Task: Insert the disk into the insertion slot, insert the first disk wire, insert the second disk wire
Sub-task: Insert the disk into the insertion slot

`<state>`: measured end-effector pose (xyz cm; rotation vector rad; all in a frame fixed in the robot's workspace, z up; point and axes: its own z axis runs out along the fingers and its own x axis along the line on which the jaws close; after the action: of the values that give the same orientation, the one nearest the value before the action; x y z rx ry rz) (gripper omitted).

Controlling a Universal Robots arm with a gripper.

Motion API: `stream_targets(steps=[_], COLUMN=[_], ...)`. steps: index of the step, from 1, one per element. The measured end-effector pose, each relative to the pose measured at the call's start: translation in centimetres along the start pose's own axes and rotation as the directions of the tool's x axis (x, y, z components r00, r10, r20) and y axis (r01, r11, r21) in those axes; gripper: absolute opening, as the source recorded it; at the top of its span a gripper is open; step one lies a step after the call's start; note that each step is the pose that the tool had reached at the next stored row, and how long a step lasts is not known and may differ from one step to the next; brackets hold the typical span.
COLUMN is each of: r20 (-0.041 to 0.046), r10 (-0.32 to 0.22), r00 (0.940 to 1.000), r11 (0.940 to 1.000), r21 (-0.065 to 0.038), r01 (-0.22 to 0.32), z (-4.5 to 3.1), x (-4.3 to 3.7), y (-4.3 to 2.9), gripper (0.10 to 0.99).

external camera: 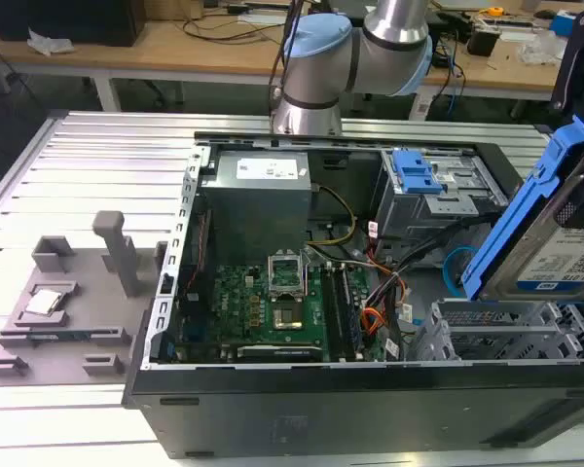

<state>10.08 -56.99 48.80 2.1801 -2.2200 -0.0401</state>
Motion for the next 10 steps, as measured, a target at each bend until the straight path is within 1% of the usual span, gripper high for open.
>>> stream_targets(steps=[1,3,6,8,10], r20=[0.0,-0.0001,-0.0002,0.0,0.0], r10=[0.0,0.0,0.0,0.0,0.0], r00=[1.0,1.0,1.0,1.0,1.0], r11=[1.0,1.0,1.0,1.0,1.0], r21=[0.0,0.0,0.0,0.0,0.0], r01=[0.0,0.0,0.0,0.0,0.0], z=[0.1,0.67,1.25,1.97,2.43], x=[0.0,0.0,-0.01,-0.01,-0.01], y=[0.0,-0.03,-0.05,-0.07,-0.09], gripper=[0.365,0.365,0.365,0.365,0.365])
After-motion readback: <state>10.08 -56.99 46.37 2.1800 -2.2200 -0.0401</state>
